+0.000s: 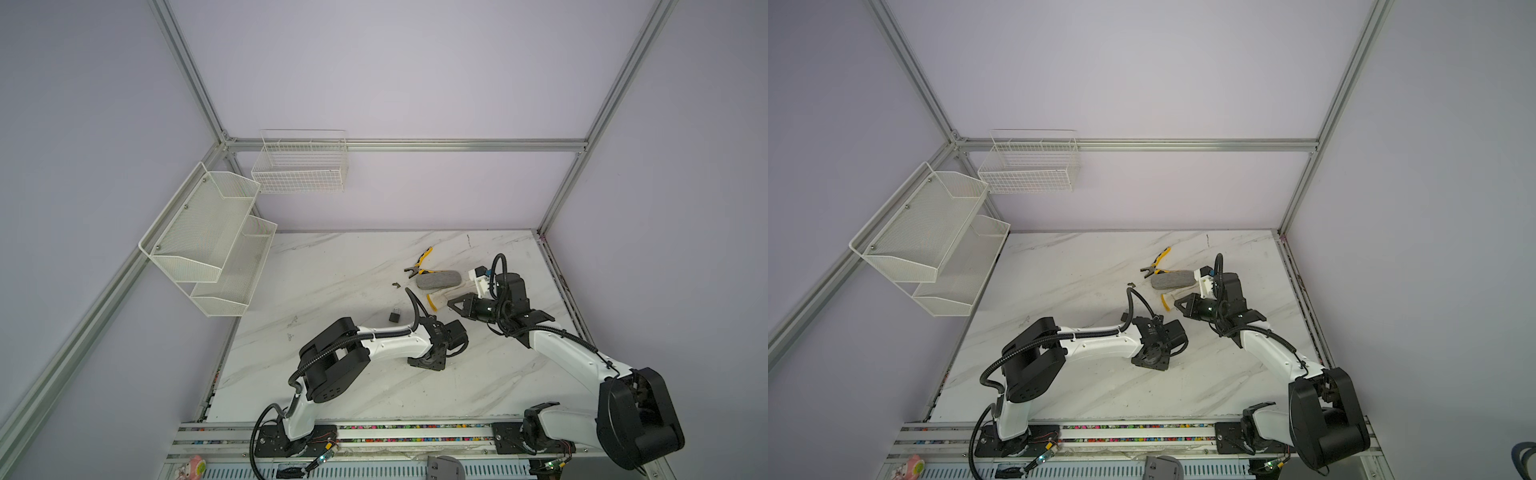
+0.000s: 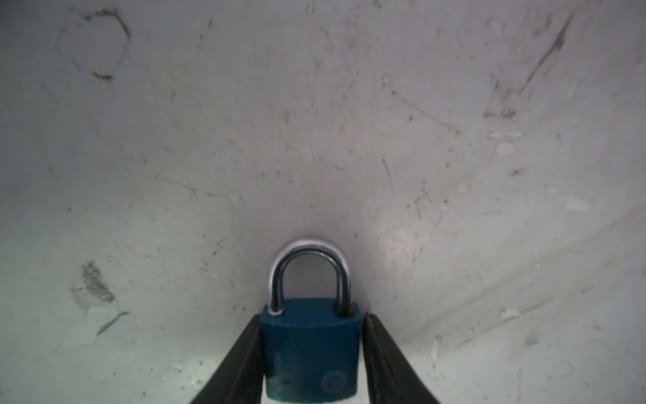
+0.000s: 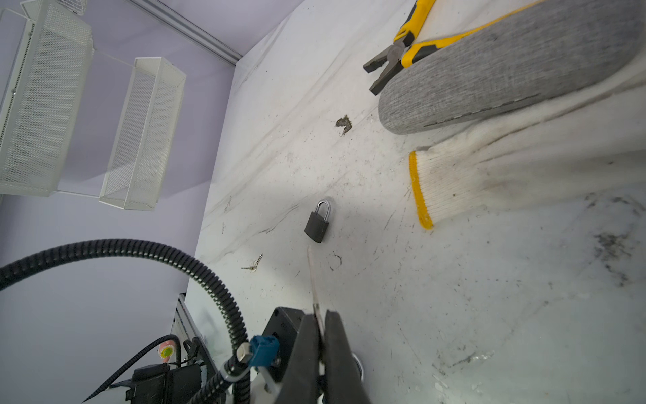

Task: Unlock with the key
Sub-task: 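Lift the blue padlock with the left gripper toward the key in the right gripper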

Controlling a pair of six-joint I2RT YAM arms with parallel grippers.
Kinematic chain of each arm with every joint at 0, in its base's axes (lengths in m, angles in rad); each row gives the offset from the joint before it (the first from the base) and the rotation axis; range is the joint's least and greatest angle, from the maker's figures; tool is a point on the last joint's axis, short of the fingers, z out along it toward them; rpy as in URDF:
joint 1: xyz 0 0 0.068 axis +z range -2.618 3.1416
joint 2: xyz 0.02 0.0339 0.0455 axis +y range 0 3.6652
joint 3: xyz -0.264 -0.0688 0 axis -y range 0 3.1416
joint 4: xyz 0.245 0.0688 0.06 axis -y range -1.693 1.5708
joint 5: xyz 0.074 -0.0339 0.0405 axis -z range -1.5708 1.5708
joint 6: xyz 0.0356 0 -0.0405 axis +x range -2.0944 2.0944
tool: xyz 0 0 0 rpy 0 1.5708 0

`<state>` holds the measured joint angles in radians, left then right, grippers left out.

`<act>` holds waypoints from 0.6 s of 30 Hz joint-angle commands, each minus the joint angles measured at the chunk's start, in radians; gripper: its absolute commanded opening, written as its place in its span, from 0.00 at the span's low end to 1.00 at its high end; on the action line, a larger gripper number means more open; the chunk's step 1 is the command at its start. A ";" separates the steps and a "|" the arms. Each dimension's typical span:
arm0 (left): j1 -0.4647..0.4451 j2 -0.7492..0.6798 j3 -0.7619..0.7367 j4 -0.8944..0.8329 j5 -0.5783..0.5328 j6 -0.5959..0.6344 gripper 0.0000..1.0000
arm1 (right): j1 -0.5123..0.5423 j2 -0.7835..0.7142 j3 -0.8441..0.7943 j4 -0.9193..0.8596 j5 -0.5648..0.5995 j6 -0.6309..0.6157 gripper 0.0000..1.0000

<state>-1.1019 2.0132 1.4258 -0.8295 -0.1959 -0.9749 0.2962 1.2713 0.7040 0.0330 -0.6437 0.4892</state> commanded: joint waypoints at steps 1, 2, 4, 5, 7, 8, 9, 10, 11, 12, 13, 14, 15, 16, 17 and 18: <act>-0.001 0.027 0.006 0.052 -0.006 0.020 0.41 | -0.005 -0.001 -0.010 0.028 -0.022 0.004 0.00; -0.001 0.022 -0.002 0.058 -0.006 0.021 0.40 | -0.005 -0.003 -0.012 0.030 -0.018 0.004 0.00; -0.001 0.011 -0.015 0.064 -0.013 0.021 0.39 | -0.005 -0.008 -0.017 0.030 -0.010 0.007 0.00; -0.001 0.006 -0.017 0.064 -0.017 0.021 0.38 | -0.005 -0.009 -0.017 0.031 -0.010 0.010 0.00; -0.001 -0.008 -0.022 0.070 -0.024 0.021 0.34 | -0.005 -0.009 -0.017 0.028 -0.016 0.012 0.00; -0.001 -0.014 -0.024 0.074 -0.025 0.022 0.32 | -0.006 -0.012 -0.017 0.028 -0.016 0.011 0.00; -0.001 -0.022 -0.029 0.079 -0.028 0.025 0.31 | -0.006 -0.012 -0.017 0.028 -0.010 0.008 0.00; -0.001 -0.033 -0.032 0.082 -0.032 0.027 0.28 | -0.005 -0.015 -0.017 0.028 -0.002 0.009 0.00; -0.001 -0.044 -0.034 0.082 -0.039 0.026 0.26 | -0.006 -0.013 -0.014 0.027 0.002 0.011 0.00; -0.001 -0.060 -0.036 0.084 -0.047 0.023 0.25 | -0.006 -0.012 -0.008 0.024 0.003 0.014 0.00; -0.001 -0.075 -0.040 0.088 -0.054 0.019 0.25 | -0.005 -0.013 -0.002 0.018 0.001 0.012 0.00; -0.001 -0.096 -0.043 0.091 -0.063 0.016 0.24 | -0.005 -0.015 0.007 0.005 0.006 0.003 0.00; -0.001 -0.117 -0.050 0.092 -0.072 0.016 0.21 | -0.006 -0.019 0.013 -0.006 0.019 -0.005 0.00; -0.001 -0.135 -0.056 0.092 -0.082 0.013 0.20 | -0.005 -0.022 0.016 -0.015 0.027 -0.010 0.00; -0.001 -0.161 -0.066 0.092 -0.090 0.007 0.18 | -0.005 -0.029 0.021 -0.026 0.041 -0.012 0.00; -0.001 -0.184 -0.075 0.092 -0.103 -0.002 0.16 | -0.006 -0.034 0.026 -0.037 0.050 -0.015 0.00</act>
<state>-1.1019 1.9457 1.3918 -0.7631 -0.2356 -0.9600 0.2962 1.2678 0.7029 0.0269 -0.6304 0.4904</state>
